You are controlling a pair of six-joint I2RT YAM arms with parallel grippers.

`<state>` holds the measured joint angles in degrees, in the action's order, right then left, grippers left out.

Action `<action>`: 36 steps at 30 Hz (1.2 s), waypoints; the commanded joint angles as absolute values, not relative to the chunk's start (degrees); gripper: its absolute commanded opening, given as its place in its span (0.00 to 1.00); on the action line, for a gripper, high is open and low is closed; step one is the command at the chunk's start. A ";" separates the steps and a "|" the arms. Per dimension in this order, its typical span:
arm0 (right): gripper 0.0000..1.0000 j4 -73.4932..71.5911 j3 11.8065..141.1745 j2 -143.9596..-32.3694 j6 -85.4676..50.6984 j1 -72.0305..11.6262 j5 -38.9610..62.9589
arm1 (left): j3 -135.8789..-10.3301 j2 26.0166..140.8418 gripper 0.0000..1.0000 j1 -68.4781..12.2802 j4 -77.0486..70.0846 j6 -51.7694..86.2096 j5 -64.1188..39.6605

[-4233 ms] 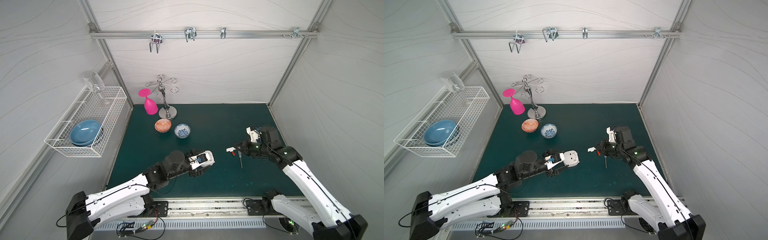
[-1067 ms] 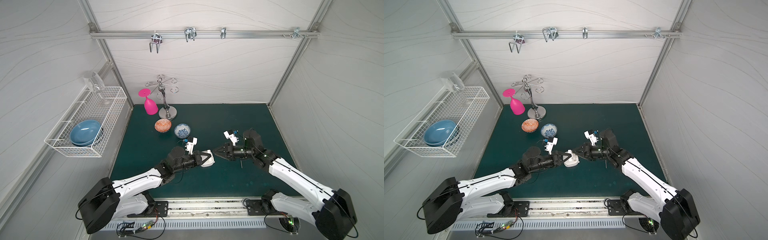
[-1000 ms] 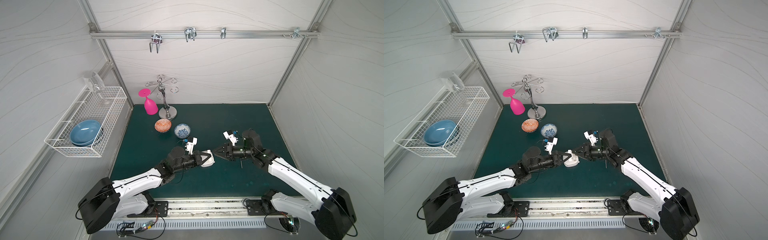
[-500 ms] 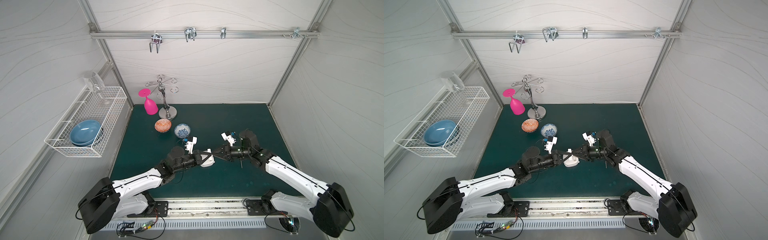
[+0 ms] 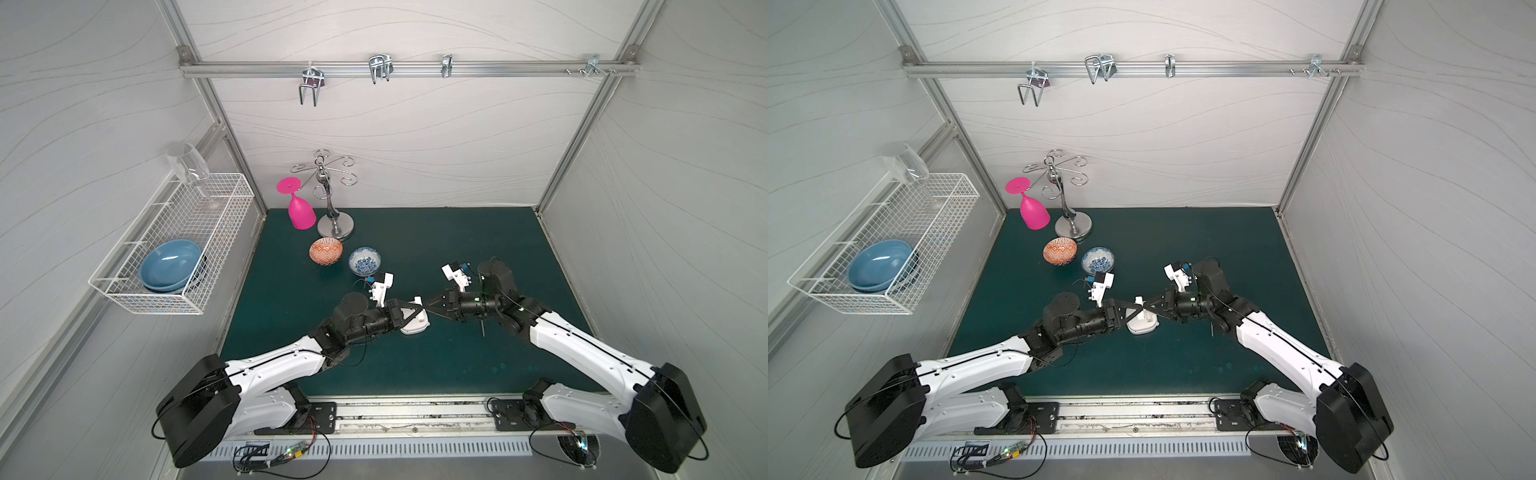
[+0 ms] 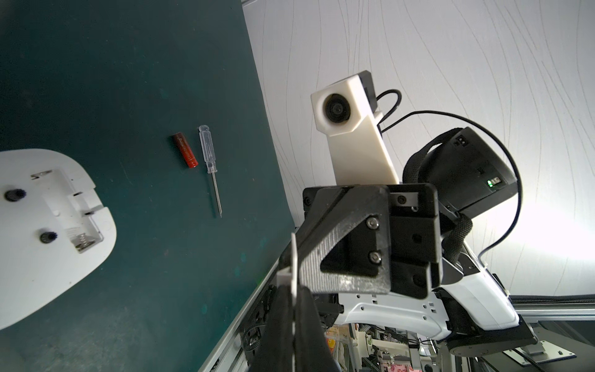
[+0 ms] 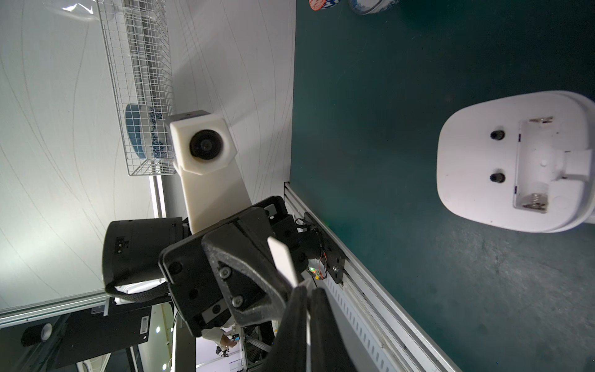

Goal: Remove the battery from the alarm
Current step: Pick up the cover from the center of the board, then install the cover on the alarm.

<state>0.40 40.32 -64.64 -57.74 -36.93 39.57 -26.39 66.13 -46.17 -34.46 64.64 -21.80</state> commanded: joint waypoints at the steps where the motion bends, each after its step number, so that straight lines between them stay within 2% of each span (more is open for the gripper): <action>1: 0.08 -1.44 40.01 -64.93 -58.57 -37.92 40.58 | -27.33 66.76 0.00 -46.22 -38.68 64.44 -21.77; 6: 0.05 -2.09 40.19 -64.91 -58.71 -38.10 40.37 | -27.18 67.40 0.00 -46.23 -38.82 64.68 -21.47; 10: 0.04 -1.84 40.33 -64.62 -58.34 -38.07 39.81 | -26.83 67.76 0.18 -46.16 -39.06 65.16 -21.11; 16: 0.02 5.58 42.74 -64.01 -52.92 -37.10 37.48 | -25.43 66.45 0.29 -45.68 -38.55 64.79 -19.79; 18: 0.02 11.35 44.29 -63.82 -49.22 -36.47 36.12 | -24.74 65.25 0.36 -44.76 -37.42 64.36 -19.78; 22: 0.00 24.68 48.41 -64.89 -39.53 -34.80 30.91 | -22.65 61.84 0.43 -41.94 -33.38 63.18 -19.68; 30: 0.00 36.35 52.84 -72.03 -28.32 -34.45 24.27 | -18.73 58.24 0.43 -34.65 -19.79 59.85 -21.04; 36: 0.01 37.17 55.59 -79.62 -26.19 -36.13 21.00 | -18.44 63.00 0.42 -34.15 -19.56 57.78 -21.79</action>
